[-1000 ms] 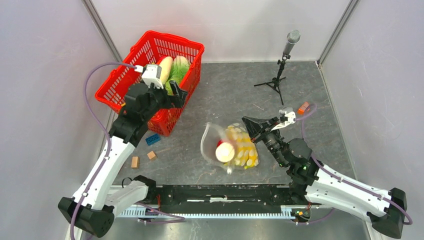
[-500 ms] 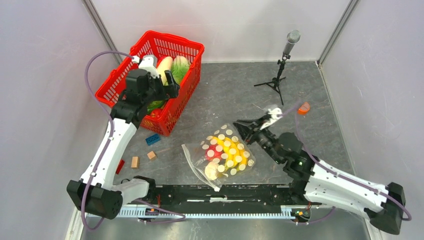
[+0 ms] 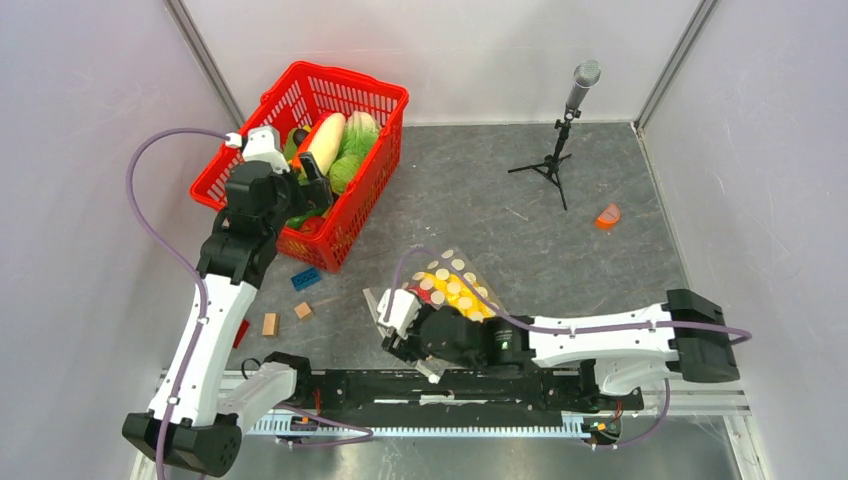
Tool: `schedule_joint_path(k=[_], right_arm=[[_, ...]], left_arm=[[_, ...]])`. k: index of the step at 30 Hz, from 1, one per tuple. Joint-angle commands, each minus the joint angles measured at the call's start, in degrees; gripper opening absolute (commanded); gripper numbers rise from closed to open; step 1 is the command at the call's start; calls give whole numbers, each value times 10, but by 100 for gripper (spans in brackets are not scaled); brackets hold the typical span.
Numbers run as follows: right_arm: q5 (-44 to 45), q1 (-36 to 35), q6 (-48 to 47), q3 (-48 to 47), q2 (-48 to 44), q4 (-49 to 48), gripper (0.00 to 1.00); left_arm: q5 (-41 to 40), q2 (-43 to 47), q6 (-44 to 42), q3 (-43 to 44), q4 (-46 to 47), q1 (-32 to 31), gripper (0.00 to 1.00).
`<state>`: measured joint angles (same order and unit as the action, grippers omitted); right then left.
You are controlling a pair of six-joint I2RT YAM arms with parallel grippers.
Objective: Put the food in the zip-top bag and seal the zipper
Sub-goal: Pick up the zipper food storage bag at the center of the board.
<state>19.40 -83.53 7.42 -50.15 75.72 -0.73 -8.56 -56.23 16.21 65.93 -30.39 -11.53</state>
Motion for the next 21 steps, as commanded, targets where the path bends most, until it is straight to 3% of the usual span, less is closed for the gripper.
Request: schedule_joint_path(k=[1, 6, 15, 21], right_arm=[[122, -51, -81, -50, 49, 12, 64], [116, -71, -97, -91, 116, 23, 62], [224, -73, -131, -103, 175, 12, 59], [172, -73, -131, -118, 207, 12, 59]], left_arm=[[-59, 26, 16, 1, -13, 10, 100], [-68, 45, 12, -6, -13, 17, 100], [-66, 51, 3, -4, -19, 25, 100], [-64, 55, -1, -5, -19, 30, 100]])
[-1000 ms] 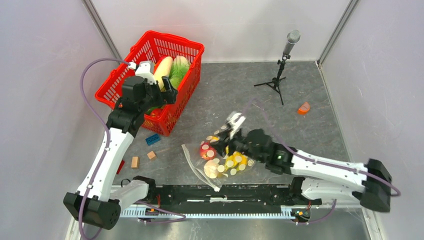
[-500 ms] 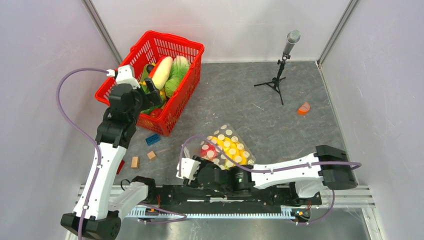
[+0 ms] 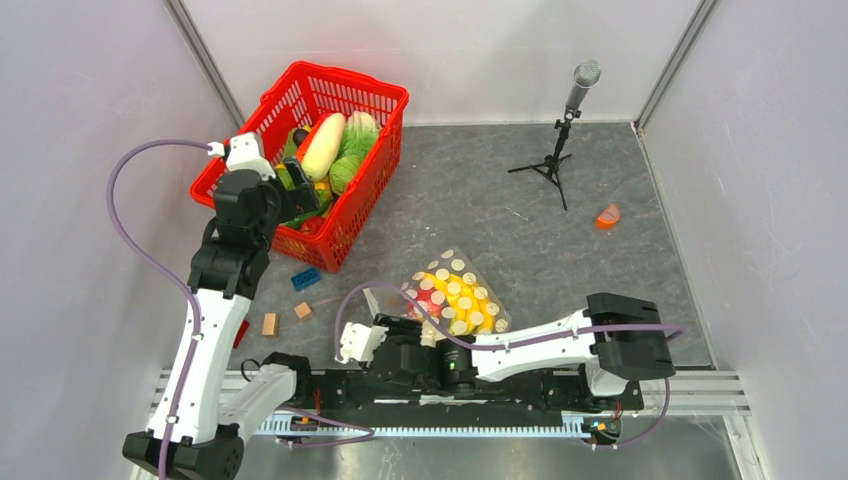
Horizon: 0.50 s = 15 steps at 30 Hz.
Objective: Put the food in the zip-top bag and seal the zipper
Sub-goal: Pick up the zipper food storage bag at the center of the board.
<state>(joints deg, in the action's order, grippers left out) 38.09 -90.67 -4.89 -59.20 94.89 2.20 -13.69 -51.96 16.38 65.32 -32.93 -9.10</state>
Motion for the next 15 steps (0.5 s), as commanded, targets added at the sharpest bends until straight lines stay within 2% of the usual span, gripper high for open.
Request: schedule_joint_path(k=[1, 5, 8, 10, 15], right_arm=[[-20, -2, -7, -29, 20, -18, 59], [50, -1, 2, -39, 38, -13, 53], [89, -1, 1, -1, 10, -65, 36], [90, 2, -5, 31, -10, -111, 33], [96, 9, 9, 32, -11, -96, 8]], left_arm=[[-12, 13, -2, 0, 8, 6, 100], [12, 17, 6, 4, 7, 11, 100], [17, 19, 7, 5, 9, 12, 100], [22, 15, 2, 6, 8, 13, 100], [30, 15, 0, -1, 7, 15, 100]])
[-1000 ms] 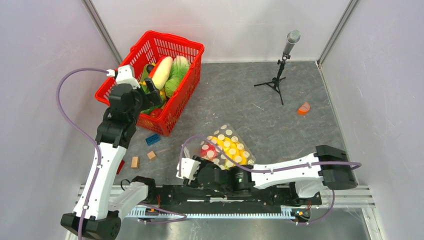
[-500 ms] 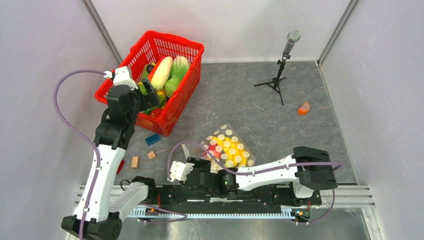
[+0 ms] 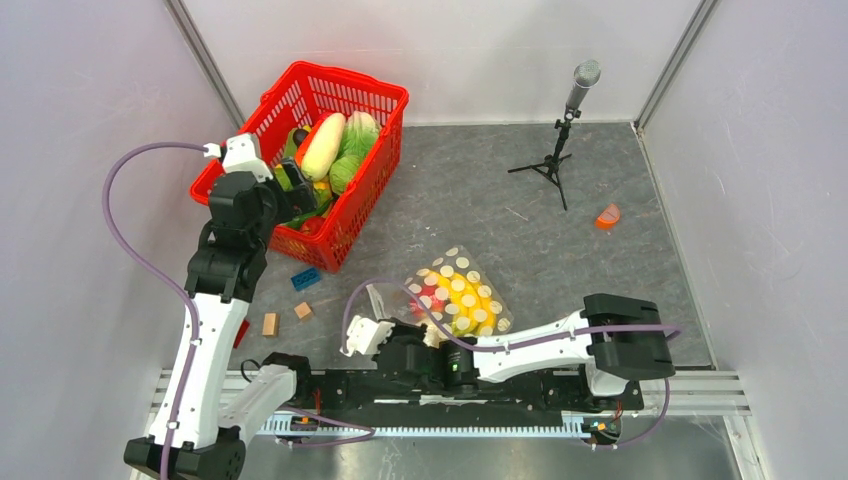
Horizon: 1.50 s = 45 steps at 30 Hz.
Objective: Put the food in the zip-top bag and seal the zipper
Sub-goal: Pick up the zipper food storage bag at the center of the board, then pick up the fake fruit from the bin.
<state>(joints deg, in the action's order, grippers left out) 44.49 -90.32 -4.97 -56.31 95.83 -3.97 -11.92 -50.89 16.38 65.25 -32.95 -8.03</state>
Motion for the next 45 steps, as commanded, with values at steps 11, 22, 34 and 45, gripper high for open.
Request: schedule_joint_path(k=[11, 22, 34, 45], right_arm=[[24, 46, 88, 71, -197, -89, 0], [-66, 146, 178, 189, -391, -112, 0], [-77, 151, 160, 210, -406, -114, 0], [-89, 163, 151, 225, -423, -116, 0]], left_arm=[[69, -4, -40, -2, 13, 6, 100], [277, -196, -52, 105, 66, 15, 100], [301, -445, -13, 291, -22, 65, 97], [171, -428, -14, 300, -59, 177, 98]])
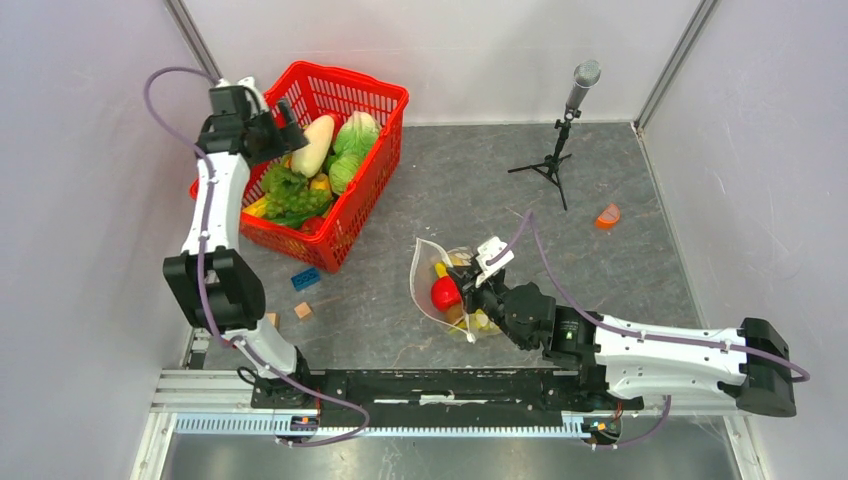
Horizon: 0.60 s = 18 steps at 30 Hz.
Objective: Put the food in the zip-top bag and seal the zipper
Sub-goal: Pick up the fake fruit from the bin.
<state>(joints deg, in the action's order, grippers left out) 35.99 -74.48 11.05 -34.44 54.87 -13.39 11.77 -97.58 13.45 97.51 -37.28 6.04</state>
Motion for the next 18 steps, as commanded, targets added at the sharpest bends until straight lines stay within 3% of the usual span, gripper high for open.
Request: schedule_joint_path(k=[1, 3, 6, 9, 13, 18], right_arm=[[-5, 5, -7, 7, -14, -21, 0], [-7, 6, -2, 9, -16, -21, 0], [-8, 6, 4, 13, -19, -23, 0], [-12, 6, 9, 15, -20, -23, 0], [-20, 6, 14, 16, -19, -23, 0], [-39, 6, 16, 15, -12, -29, 1]], left_arm=[[-77, 66, 20, -44, 12, 36, 99], [-59, 113, 30, -73, 49, 36, 100], [70, 152, 31, -92, 71, 36, 98], [141, 199, 39, -117, 72, 30, 95], [126, 250, 10, -138, -5, 14, 94], [74, 239, -24, -141, -133, 10, 85]])
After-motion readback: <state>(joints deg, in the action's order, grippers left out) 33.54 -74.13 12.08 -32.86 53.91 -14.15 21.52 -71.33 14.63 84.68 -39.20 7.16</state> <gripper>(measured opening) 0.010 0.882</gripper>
